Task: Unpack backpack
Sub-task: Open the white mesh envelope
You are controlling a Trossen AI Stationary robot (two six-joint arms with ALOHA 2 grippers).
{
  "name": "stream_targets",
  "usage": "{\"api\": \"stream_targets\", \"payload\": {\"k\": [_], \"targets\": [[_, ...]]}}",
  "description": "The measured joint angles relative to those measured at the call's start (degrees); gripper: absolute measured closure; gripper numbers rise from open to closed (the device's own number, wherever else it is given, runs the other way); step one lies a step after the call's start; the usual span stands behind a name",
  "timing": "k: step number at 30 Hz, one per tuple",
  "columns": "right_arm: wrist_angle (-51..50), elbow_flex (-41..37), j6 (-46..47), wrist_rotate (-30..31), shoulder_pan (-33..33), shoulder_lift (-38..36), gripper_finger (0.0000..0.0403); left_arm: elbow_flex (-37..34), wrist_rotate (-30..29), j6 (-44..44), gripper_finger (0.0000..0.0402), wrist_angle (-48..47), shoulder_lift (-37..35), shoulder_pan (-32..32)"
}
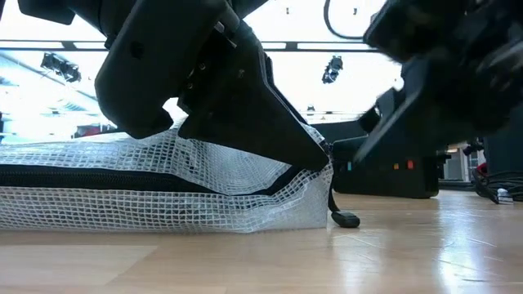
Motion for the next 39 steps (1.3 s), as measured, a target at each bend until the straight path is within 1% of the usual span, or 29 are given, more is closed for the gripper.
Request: {"api": "stream_targets", "payload": {"k": [5,9,14,18,22,26,28,31,34,39], "targets": [[-0.8,0.0,3.9,0.6,-0.6,0.0,0.0388,0.0,0.1,0.0,0.0122,0.1,0.0,0.4],[-0.5,0.0,5.7,1.5,-0.7,0.1,0.037,0.0,0.1,0.0,0.0122,0.3,0.0,0.9],[1.1,0.0,5.8,2.6,-1.0,1.2,0.0325,0.0,0.1,0.0,0.0122,0.4,0.0,0.9],[6.4,0.0,5.8,2.9,-1.7,5.0,0.0281,0.0,0.1,0.0,0.0122,1.4,0.0,0.9],[12.1,0.0,5.7,-0.2,-2.9,9.1,0.0245,0.0,0.1,0.0,0.0122,1.5,0.0,0.9],[14.7,0.2,6.3,-1.9,-3.7,10.8,0.0228,0.0,0.1,0.0,0.0122,1.1,0.0,0.9],[14.7,0.2,6.0,-2.4,-3.9,10.8,0.0231,0.0,0.1,0.0,0.0122,0.9,0.0,0.9],[14.6,0.2,4.5,-3.6,-3.9,10.6,0.0255,0.0,0.1,0.0,0.0122,0.0,0.0,0.9],[14.9,0.1,3.3,-5.8,-4.1,10.6,0.0296,0.0,0.1,0.0,0.0122,-0.7,0.0,0.9],[15.2,0.2,1.7,-13.2,-4.4,10.6,0.0374,0.0,0.1,0.0,0.0122,-0.7,0.0,0.9]]}}
